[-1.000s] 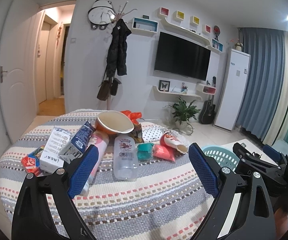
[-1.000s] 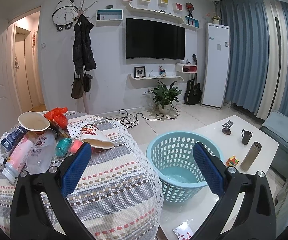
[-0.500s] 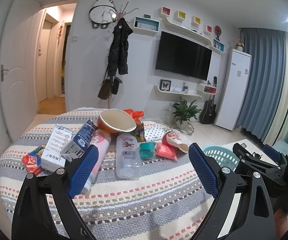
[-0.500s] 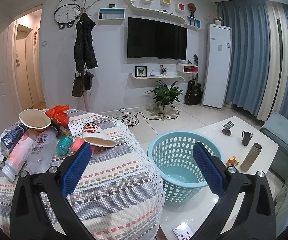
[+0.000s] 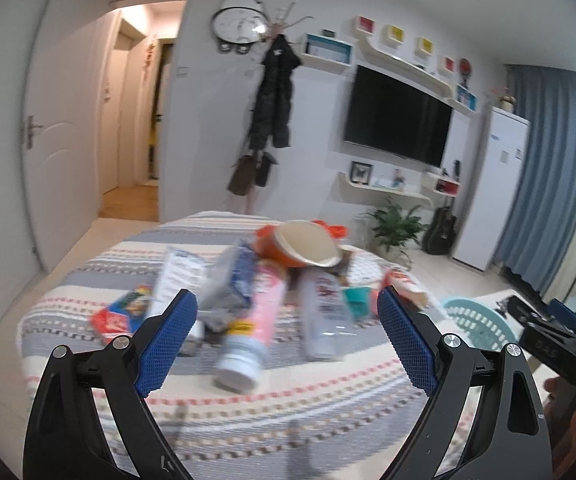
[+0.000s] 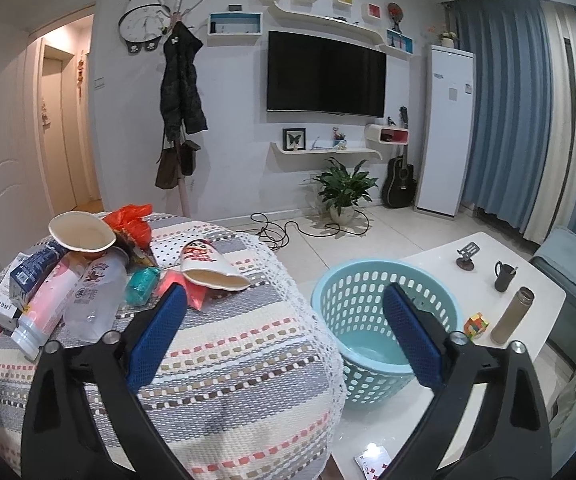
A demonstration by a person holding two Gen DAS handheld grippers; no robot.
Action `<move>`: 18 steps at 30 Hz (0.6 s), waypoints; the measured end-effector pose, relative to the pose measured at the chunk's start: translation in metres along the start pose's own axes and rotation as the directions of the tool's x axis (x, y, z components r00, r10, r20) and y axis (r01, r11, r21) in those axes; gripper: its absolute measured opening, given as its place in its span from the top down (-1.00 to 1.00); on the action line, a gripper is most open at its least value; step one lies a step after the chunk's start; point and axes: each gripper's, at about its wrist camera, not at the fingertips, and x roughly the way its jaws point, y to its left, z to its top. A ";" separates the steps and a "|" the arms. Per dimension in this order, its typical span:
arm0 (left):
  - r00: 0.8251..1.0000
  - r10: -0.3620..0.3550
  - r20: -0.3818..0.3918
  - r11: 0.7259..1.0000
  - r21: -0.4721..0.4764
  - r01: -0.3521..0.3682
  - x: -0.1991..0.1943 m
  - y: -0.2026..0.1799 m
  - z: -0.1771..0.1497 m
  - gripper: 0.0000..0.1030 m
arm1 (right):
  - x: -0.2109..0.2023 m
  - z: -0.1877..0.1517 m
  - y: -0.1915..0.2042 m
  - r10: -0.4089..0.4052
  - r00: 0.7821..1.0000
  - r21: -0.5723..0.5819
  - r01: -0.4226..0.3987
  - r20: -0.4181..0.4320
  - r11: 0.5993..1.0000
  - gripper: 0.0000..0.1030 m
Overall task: Collect trash
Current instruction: 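Grasp the blue toothpaste tube with the left tool while the right tool grasps the white milk bottle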
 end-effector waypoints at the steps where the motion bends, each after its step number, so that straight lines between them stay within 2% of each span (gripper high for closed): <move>1: 1.000 0.010 -0.002 1.000 -0.004 -0.010 0.000 0.006 0.001 -0.73 | 0.001 0.000 0.003 0.008 1.000 -0.006 -0.008 -0.002 1.000 -0.62; 2: 1.000 0.015 -0.010 1.000 -0.006 -0.015 0.002 0.013 0.002 -0.73 | 0.002 0.001 0.006 0.019 1.000 -0.013 -0.020 -0.006 1.000 -0.57; 4: 0.999 0.011 -0.035 1.000 -0.013 -0.011 0.007 0.027 0.006 -0.73 | 0.006 0.001 0.014 0.052 0.998 -0.026 -0.052 -0.024 0.998 -0.26; 7: 0.996 -0.030 -0.089 0.999 -0.023 0.028 0.021 0.044 0.016 -0.73 | 0.012 0.007 0.033 0.122 0.991 -0.039 -0.124 -0.053 0.991 -0.03; 10: 0.991 -0.065 -0.120 0.998 -0.020 0.063 0.032 0.051 0.024 -0.67 | 0.015 0.012 0.049 0.168 0.984 -0.042 -0.170 -0.053 0.985 -0.01; 13: 0.983 -0.083 -0.167 0.996 0.003 0.085 0.051 0.049 0.032 -0.60 | 0.026 0.020 0.073 0.235 0.969 -0.031 -0.238 -0.082 0.971 -0.01; 18: 0.948 -0.104 -0.302 0.991 0.050 0.125 0.097 0.037 0.034 -0.45 | 0.054 0.023 0.104 0.314 0.934 -0.004 -0.319 -0.169 0.948 -0.01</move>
